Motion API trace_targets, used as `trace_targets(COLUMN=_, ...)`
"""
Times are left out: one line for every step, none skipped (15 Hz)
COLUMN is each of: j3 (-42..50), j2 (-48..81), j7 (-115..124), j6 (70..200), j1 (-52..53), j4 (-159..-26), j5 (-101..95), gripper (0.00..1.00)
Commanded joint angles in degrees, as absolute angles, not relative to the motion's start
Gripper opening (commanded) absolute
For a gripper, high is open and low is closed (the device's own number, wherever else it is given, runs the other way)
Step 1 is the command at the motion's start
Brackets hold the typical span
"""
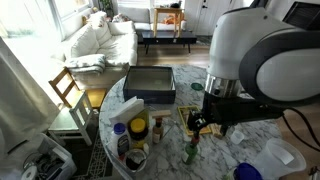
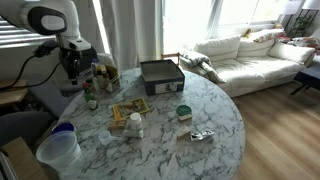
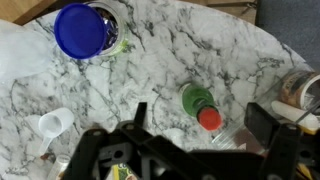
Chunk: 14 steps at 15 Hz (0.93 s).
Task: Move the wooden block and the green bottle to the left
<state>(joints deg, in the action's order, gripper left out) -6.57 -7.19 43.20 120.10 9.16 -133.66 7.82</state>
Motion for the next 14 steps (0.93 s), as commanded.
trace_targets(j3=-8.2, j2=-7.9, j7=47.1, j6=128.1, j1=8.1, j4=-139.2, j5=7.8, gripper=0.99)
trace_targets(j3=-8.3, j2=-7.8, j7=47.7, j6=130.2, j1=8.1, j4=-140.1, j5=8.0, gripper=0.99)
trace_targets(j3=-8.4, j2=-7.5, j7=48.2, j6=131.8, j1=8.2, j4=-140.6, j5=8.3, gripper=0.99)
trace_targets(j3=-8.6, j2=-7.5, j7=48.7, j6=133.7, j1=8.2, j4=-141.4, j5=8.1, gripper=0.98)
trace_targets(j3=-8.7, j2=-7.3, j7=49.2, j6=135.2, j1=8.2, j4=-141.7, j5=8.0, gripper=0.96)
trace_targets(j3=-8.9, j2=-7.0, j7=49.6, j6=136.6, j1=8.2, j4=-142.1, j5=7.4, gripper=0.97)
trace_targets(j3=-9.1, j2=-6.6, j7=50.2, j6=137.8, j1=8.2, j4=-142.4, j5=6.6, gripper=0.93)
trace_targets(j3=-9.2, j2=-6.2, j7=50.2, j6=138.7, j1=8.3, j4=-142.5, j5=6.6, gripper=0.89)
trace_targets(j3=-9.4, j2=-6.0, j7=50.5, j6=139.7, j1=8.3, j4=-142.8, j5=6.1, gripper=0.81)
trace_targets(j3=-9.5, j2=-5.7, j7=50.7, j6=140.3, j1=8.3, j4=-142.9, j5=5.8, gripper=0.73)
trace_targets(j3=-9.6, j2=-5.5, j7=50.7, j6=140.9, j1=8.4, j4=-143.0, j5=5.7, gripper=0.63)
trace_targets(j3=-9.6, j2=-5.3, j7=50.8, j6=141.3, j1=8.4, j4=-143.0, j5=5.4, gripper=0.57)
trace_targets(j3=-9.7, j2=-5.1, j7=51.0, j6=141.7, j1=8.4, j4=-142.9, j5=5.1, gripper=0.51)
trace_targets(j3=-9.7, j2=-4.9, j7=51.2, j6=142.1, j1=8.3, j4=-142.9, j5=4.7, gripper=0.45)
